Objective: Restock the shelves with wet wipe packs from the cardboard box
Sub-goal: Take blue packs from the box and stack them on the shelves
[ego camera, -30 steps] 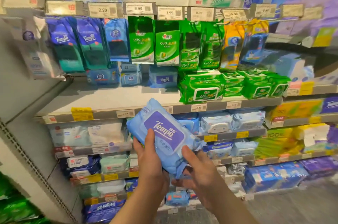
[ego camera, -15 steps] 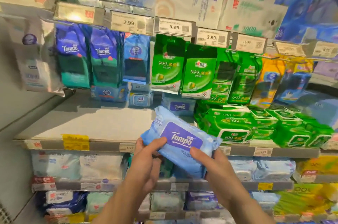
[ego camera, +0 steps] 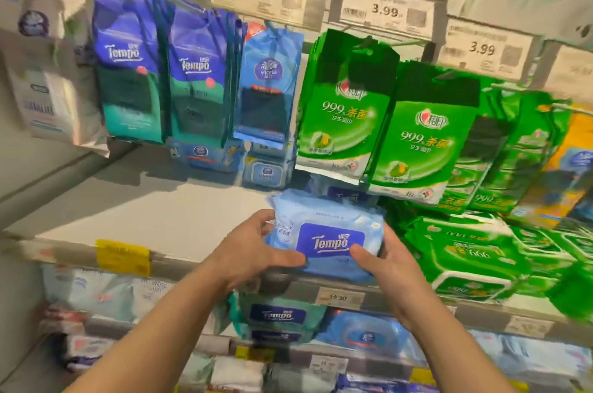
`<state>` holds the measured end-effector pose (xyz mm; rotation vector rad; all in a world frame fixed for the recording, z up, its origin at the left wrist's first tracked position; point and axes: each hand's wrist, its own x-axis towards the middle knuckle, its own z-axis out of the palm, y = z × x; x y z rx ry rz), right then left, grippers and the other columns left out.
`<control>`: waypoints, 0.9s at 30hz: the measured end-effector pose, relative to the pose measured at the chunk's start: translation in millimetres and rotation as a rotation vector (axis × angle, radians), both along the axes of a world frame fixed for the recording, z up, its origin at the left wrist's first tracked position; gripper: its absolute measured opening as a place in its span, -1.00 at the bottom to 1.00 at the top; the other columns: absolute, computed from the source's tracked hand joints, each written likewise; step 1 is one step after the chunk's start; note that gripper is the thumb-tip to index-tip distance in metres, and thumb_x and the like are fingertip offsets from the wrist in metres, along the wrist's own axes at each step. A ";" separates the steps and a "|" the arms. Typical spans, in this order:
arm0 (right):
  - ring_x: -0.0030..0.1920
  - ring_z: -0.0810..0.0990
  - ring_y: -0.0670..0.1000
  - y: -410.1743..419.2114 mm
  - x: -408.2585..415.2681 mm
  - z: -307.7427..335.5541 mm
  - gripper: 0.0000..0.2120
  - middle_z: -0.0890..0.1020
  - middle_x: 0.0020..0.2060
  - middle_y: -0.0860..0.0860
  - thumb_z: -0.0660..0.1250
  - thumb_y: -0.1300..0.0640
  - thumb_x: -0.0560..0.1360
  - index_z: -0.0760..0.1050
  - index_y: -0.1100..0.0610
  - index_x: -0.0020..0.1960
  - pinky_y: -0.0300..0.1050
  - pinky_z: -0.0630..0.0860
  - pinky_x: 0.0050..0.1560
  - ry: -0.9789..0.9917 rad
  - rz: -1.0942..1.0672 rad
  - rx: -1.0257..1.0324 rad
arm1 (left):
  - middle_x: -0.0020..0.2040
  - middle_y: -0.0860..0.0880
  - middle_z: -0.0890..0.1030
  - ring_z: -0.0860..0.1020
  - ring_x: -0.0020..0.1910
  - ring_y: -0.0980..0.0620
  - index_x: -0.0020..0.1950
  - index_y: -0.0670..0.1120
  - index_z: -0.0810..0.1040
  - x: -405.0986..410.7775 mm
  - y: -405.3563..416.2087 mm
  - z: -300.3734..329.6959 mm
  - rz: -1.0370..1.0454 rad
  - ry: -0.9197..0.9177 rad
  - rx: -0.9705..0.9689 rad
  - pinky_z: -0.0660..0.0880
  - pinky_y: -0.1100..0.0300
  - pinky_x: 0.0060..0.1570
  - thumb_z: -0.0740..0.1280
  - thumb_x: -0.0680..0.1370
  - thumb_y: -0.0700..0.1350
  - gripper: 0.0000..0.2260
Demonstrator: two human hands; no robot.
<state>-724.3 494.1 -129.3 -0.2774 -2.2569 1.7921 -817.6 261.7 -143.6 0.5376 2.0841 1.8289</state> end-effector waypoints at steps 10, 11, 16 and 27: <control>0.21 0.58 -0.04 10.2 -34.1 -34.0 -0.59 0.60 0.22 -0.10 0.38 -0.02 0.59 0.38 -0.02 0.39 -0.04 0.50 0.22 -0.136 -0.087 0.382 | 0.05 0.19 0.67 0.64 0.00 0.13 0.18 0.11 0.53 -42.0 21.8 -15.0 0.031 0.270 -0.514 0.56 0.07 0.08 0.62 0.21 0.20 -0.40; 0.22 0.53 -0.01 8.7 -33.9 -35.4 -0.59 0.57 0.22 -0.05 0.39 -0.03 0.58 0.39 0.01 0.37 -0.05 0.46 0.22 -0.120 -0.120 0.461 | 0.02 0.16 0.66 0.62 -0.04 0.09 0.14 0.09 0.57 -41.5 23.4 -13.2 0.080 0.350 -0.614 0.54 0.13 0.02 0.60 0.23 0.22 -0.45; 0.22 0.49 0.18 -0.3 -34.2 -36.3 -0.57 0.54 0.19 0.13 0.40 -0.07 0.57 0.42 0.12 0.33 0.04 0.45 0.20 -0.110 -0.321 0.663 | -0.08 -0.06 0.68 0.61 -0.11 -0.06 0.09 0.06 0.64 -35.0 41.7 -16.3 0.232 0.499 -0.669 0.48 0.18 -0.18 0.55 0.32 0.13 -0.61; 0.13 0.61 0.26 -4.9 -45.1 -32.9 -0.48 0.60 0.16 0.18 0.30 -0.04 0.49 0.28 0.13 0.36 0.12 0.57 0.10 -0.220 -0.425 0.421 | 0.03 -0.11 0.68 0.58 0.02 -0.13 0.12 -0.11 0.62 -50.8 81.1 -8.9 0.184 0.479 -0.648 0.50 0.09 -0.03 0.35 0.55 0.06 -0.72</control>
